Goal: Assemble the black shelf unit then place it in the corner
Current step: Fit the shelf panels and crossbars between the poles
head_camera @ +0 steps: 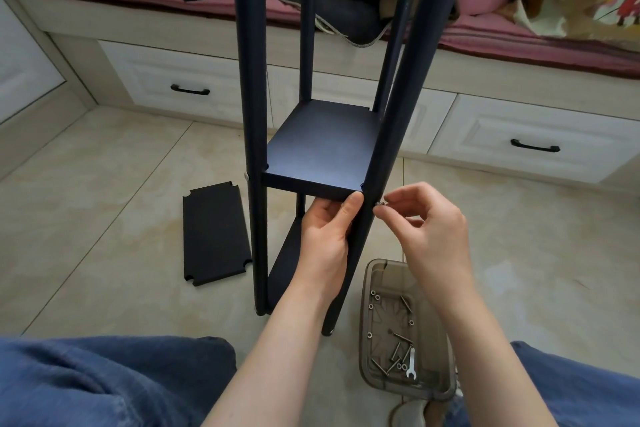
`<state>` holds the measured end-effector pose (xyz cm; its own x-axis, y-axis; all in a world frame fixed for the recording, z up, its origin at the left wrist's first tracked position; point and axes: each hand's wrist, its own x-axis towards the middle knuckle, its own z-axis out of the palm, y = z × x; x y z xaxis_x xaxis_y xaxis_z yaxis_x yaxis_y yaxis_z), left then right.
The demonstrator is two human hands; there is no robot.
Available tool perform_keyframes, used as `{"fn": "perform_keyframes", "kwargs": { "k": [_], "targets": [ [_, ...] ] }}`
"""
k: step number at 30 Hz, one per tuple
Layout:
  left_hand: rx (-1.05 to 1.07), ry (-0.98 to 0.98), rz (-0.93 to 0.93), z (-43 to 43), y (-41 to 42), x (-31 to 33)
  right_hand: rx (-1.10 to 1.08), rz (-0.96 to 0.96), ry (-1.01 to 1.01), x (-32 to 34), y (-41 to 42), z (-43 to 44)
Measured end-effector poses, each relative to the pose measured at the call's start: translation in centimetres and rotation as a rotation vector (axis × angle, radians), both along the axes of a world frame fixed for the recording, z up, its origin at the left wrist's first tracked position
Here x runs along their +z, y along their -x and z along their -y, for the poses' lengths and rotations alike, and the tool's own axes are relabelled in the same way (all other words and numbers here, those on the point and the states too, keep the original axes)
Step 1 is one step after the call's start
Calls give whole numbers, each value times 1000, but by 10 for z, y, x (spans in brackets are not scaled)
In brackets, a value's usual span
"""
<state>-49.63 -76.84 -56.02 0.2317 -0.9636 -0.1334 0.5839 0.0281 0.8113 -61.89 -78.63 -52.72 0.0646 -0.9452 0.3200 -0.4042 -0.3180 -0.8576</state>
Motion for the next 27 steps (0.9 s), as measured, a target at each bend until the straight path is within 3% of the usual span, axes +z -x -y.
{"fn": "perform_keyframes", "kwargs": {
  "k": [9, 17, 22, 27],
  "targets": [
    [4, -52, 41, 0, -4, -3, 96, 184, -235, 3, 3, 14],
    [-67, -47, 76, -10, -15, -5, 471, 364, -607, -10, 9, 27],
    [-47, -175, 301, -18, -22, -12, 483, 364, -606, -22, 11, 28],
    [4, -315, 375, -27, -21, -20, 454, 309, -568, -35, 10, 26]
  ]
}}
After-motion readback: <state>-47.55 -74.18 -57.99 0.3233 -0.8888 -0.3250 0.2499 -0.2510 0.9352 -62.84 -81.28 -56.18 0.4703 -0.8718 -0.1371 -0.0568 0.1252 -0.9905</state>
